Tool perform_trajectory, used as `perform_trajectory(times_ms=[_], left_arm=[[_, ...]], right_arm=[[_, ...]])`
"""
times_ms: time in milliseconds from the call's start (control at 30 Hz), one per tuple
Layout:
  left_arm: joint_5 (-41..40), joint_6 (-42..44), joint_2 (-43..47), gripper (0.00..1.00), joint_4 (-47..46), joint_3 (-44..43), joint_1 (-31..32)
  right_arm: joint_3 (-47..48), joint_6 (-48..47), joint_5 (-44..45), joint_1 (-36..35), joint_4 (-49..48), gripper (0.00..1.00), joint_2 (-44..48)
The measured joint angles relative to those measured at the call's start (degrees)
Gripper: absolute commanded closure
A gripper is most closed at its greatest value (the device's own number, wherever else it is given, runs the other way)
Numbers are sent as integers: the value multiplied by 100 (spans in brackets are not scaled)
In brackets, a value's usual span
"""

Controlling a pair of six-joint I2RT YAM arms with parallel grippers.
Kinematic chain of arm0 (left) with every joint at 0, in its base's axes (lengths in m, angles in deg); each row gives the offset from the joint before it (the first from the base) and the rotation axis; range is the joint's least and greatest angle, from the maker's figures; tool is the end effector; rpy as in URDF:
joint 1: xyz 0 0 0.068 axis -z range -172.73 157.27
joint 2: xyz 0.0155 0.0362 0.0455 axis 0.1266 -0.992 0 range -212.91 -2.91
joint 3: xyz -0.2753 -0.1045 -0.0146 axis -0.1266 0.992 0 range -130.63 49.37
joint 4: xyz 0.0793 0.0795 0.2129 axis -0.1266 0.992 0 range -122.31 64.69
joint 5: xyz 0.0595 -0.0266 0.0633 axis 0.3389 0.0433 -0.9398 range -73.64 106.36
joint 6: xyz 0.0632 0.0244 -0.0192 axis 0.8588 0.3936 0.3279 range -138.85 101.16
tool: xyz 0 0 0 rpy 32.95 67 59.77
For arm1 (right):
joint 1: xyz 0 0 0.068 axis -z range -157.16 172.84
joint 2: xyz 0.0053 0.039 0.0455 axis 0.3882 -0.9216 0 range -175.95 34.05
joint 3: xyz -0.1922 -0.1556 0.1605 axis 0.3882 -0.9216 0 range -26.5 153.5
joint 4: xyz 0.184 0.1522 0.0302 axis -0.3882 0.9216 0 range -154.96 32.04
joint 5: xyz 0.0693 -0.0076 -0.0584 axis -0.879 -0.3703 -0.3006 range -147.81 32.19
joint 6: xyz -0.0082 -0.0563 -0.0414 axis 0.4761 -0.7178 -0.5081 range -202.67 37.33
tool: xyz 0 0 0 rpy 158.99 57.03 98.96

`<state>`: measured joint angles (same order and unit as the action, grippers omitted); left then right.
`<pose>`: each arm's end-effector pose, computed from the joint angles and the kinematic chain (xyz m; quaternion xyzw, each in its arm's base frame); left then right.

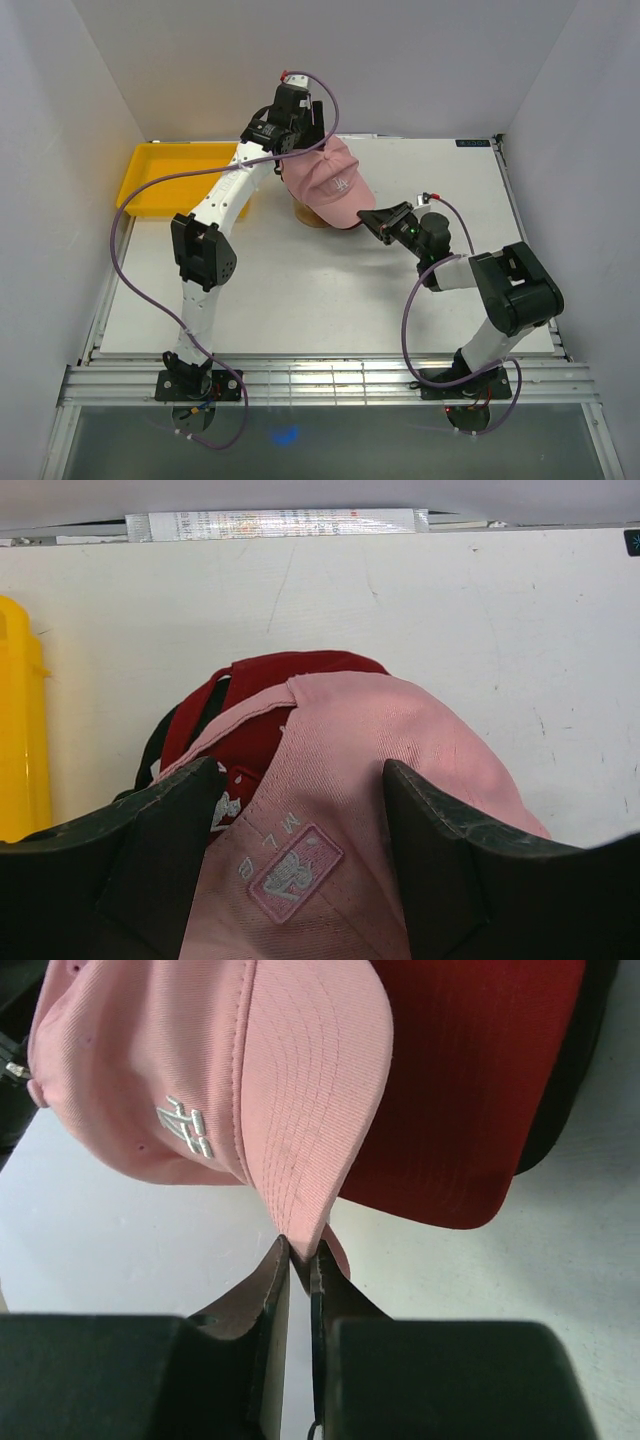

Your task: Stack the hats

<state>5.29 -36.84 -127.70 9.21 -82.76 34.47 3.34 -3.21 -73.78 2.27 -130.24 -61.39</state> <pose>0.4539 -0.2208 0.3637 0.0256 0.8803 -0.1004 0.4630 0.2970 0.1284 0.2202 0.2599 0.6596 0.5983 0.3733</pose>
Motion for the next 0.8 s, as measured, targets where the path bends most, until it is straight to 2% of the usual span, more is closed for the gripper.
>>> perform_trajectory(times_ms=[167, 467, 800], left_arm=[[0, -48, -44, 24, 4, -44, -13], [11, -103, -59, 24, 26, -68, -26], [-7, -157, -79, 24, -20, -68, -118]], right_arm=[[271, -236, -24, 74, 890, 92, 140], [616, -505, -225, 192, 1681, 92, 37], [1727, -1110, -247, 234, 3488, 92, -168]])
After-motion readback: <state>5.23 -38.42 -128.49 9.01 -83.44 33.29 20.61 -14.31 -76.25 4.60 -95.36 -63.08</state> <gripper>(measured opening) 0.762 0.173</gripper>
